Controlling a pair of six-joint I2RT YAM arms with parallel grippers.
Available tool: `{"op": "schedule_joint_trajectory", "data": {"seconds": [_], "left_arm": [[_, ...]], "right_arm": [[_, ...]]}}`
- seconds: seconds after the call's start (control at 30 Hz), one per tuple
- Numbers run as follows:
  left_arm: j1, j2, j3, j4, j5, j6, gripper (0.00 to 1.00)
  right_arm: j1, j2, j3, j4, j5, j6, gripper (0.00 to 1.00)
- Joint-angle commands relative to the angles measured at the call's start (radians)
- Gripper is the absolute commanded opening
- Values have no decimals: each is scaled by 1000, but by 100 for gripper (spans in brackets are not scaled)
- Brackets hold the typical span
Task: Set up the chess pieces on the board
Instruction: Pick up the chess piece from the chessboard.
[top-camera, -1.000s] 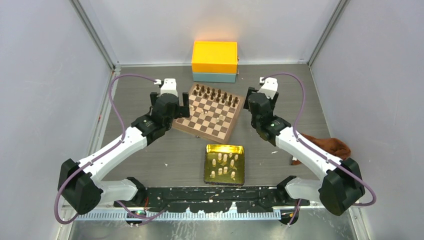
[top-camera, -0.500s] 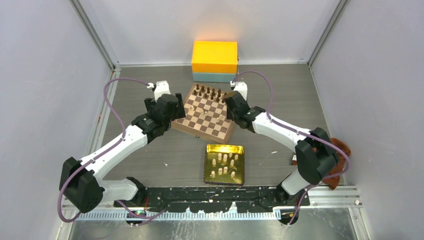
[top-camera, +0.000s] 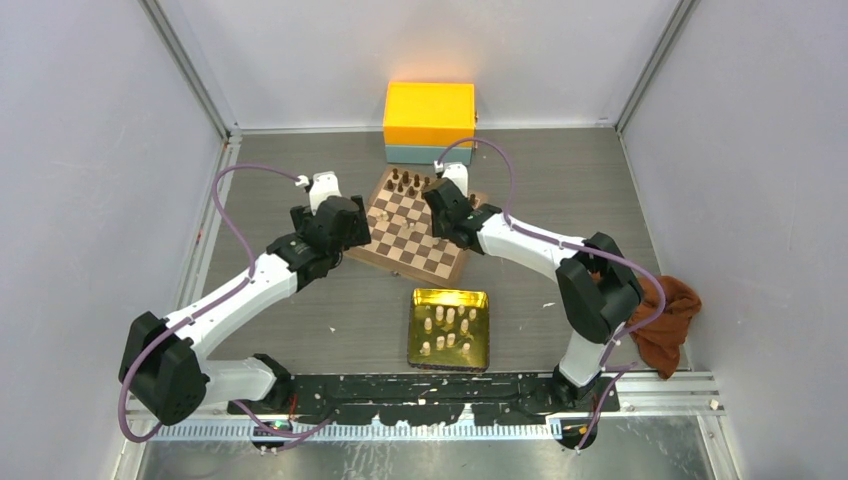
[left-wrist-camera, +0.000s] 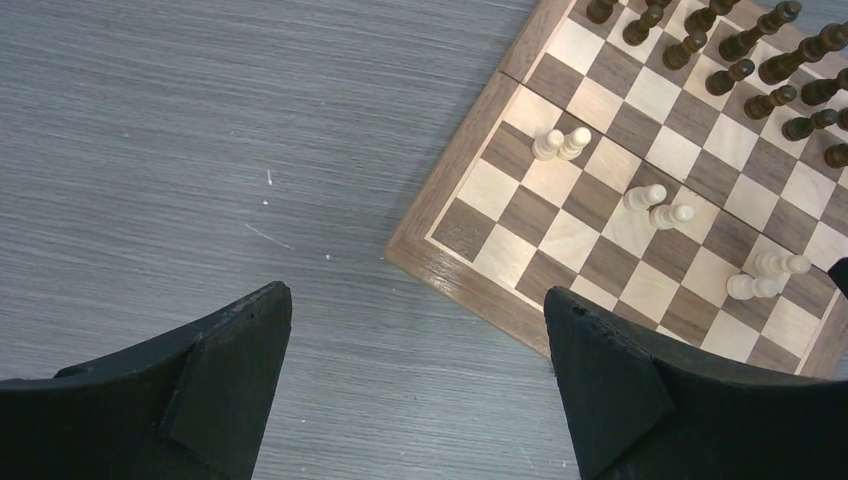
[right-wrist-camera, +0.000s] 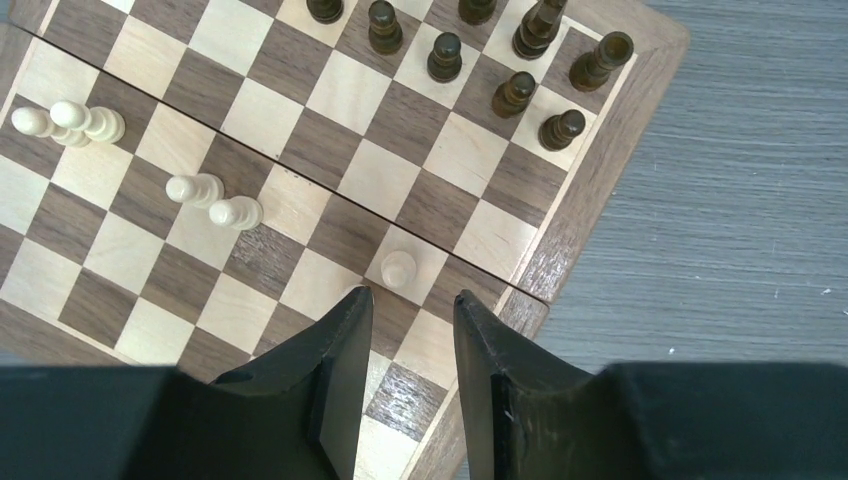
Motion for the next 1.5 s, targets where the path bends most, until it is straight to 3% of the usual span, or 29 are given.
{"op": "schedule_joint_trajectory", "data": {"seconds": [0.0, 0.77, 1.03, 1.47], "left_arm": [[5, -20, -2, 36, -2, -13, 97], [27, -73, -41, 66, -13, 6, 97], [36, -71, -46, 72, -10, 7, 97], [38, -87, -47, 63, -7, 5, 97]], "right_arm": [[2, 26, 69, 14, -1, 13, 42], [-6, 124, 111, 6, 12, 48, 39], [-16, 133, 107, 9, 3, 64, 31], [-16, 122, 95, -6, -20, 83, 32]]}}
